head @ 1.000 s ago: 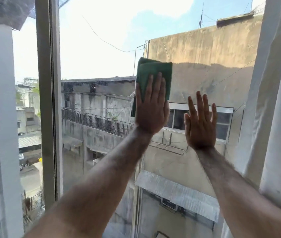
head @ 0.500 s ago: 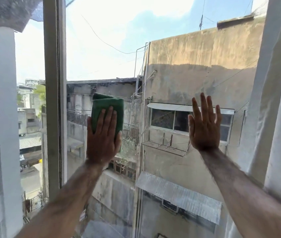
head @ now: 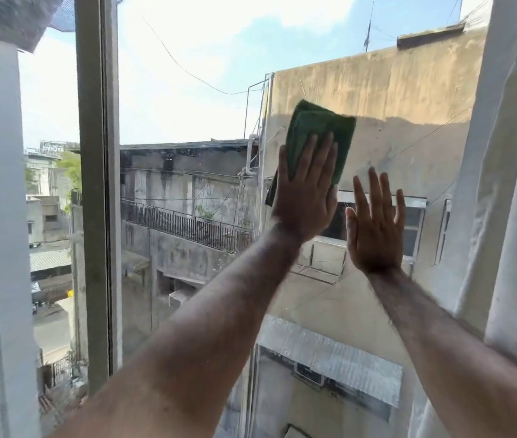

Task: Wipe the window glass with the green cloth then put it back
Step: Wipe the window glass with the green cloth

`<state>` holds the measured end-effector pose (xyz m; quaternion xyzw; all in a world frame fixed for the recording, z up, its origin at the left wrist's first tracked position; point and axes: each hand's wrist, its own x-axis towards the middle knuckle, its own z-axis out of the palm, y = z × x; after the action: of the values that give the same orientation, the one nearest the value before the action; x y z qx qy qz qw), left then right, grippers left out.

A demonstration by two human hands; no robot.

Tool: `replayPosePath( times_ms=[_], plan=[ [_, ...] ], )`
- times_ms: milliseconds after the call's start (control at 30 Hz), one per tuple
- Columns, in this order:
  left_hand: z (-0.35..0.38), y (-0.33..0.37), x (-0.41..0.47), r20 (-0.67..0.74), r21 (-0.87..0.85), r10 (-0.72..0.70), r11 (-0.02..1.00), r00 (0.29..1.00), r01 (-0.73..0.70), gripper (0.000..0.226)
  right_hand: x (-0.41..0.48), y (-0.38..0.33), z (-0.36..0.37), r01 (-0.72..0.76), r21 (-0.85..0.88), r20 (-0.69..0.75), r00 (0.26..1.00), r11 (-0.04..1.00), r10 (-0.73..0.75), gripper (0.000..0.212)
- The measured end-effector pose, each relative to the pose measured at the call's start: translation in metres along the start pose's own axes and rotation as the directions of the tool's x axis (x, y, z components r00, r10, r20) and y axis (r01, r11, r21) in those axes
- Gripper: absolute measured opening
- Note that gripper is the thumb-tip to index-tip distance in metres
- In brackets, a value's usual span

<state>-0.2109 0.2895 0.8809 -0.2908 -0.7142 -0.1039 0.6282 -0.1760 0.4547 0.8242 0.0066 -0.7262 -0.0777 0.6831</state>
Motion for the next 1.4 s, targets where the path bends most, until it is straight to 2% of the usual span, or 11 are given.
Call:
replayPosePath(
  times_ms=[167, 333, 433, 500, 567, 667, 767, 900, 1000, 1267, 1400],
  plan=[
    [0.009, -0.017, -0.103, 0.113, 0.011, 0.176, 0.984, 0.978, -0.178, 0.069, 0.002, 0.000, 0.000, 0.012, 0.015, -0.019, 1.000, 1.000, -0.011, 0.055],
    [-0.022, -0.117, -0.174, 0.130, 0.112, 0.035, 0.992, 0.991, -0.050, 0.067, 0.001, -0.001, -0.001, 0.003, 0.012, -0.018, 1.000, 1.000, -0.003, 0.056],
    [-0.044, -0.173, -0.168, 0.099, 0.166, -0.173, 0.974, 0.980, 0.155, 0.066, 0.001, -0.003, -0.001, -0.004, 0.012, -0.014, 1.000, 1.000, 0.004, 0.056],
    [-0.051, -0.192, -0.135, 0.019, 0.139, -0.426, 0.897, 0.904, 0.420, 0.067, -0.001, -0.004, 0.000, -0.008, 0.020, -0.010, 1.000, 1.000, 0.008, 0.056],
    [-0.052, -0.192, -0.083, -0.094, 0.056, -0.637, 0.764, 0.766, 0.642, 0.067, -0.001, -0.003, 0.002, -0.005, 0.018, -0.015, 1.000, 1.000, 0.006, 0.056],
    [-0.051, -0.167, -0.003, -0.164, -0.062, -0.758, 0.646, 0.631, 0.761, 0.071, -0.001, -0.001, 0.003, -0.004, 0.016, -0.024, 1.000, 1.000, 0.004, 0.056],
    [-0.035, -0.113, 0.038, -0.179, -0.034, -0.633, 0.769, 0.753, 0.639, 0.066, -0.001, -0.002, 0.005, -0.004, 0.023, -0.028, 1.000, 1.000, 0.004, 0.056],
    [-0.008, -0.052, 0.010, -0.128, 0.028, -0.195, 0.979, 0.972, 0.200, 0.062, 0.000, 0.001, 0.004, 0.000, 0.018, -0.024, 1.000, 1.000, 0.001, 0.056],
    [-0.002, -0.054, -0.036, -0.066, 0.043, -0.046, 0.998, 0.997, 0.049, 0.064, 0.000, 0.004, 0.004, 0.006, 0.014, -0.025, 1.000, 1.000, -0.006, 0.056],
    [-0.015, -0.080, -0.140, 0.091, 0.167, -0.071, 0.984, 0.993, 0.055, 0.072, 0.000, 0.001, 0.002, -0.001, 0.024, -0.019, 1.000, 1.000, 0.002, 0.056],
    [-0.043, -0.076, -0.120, 0.028, 0.130, -0.077, 0.989, 0.997, 0.072, 0.061, 0.000, 0.000, 0.001, -0.002, 0.018, -0.015, 1.000, 1.000, 0.002, 0.056]
  ],
)
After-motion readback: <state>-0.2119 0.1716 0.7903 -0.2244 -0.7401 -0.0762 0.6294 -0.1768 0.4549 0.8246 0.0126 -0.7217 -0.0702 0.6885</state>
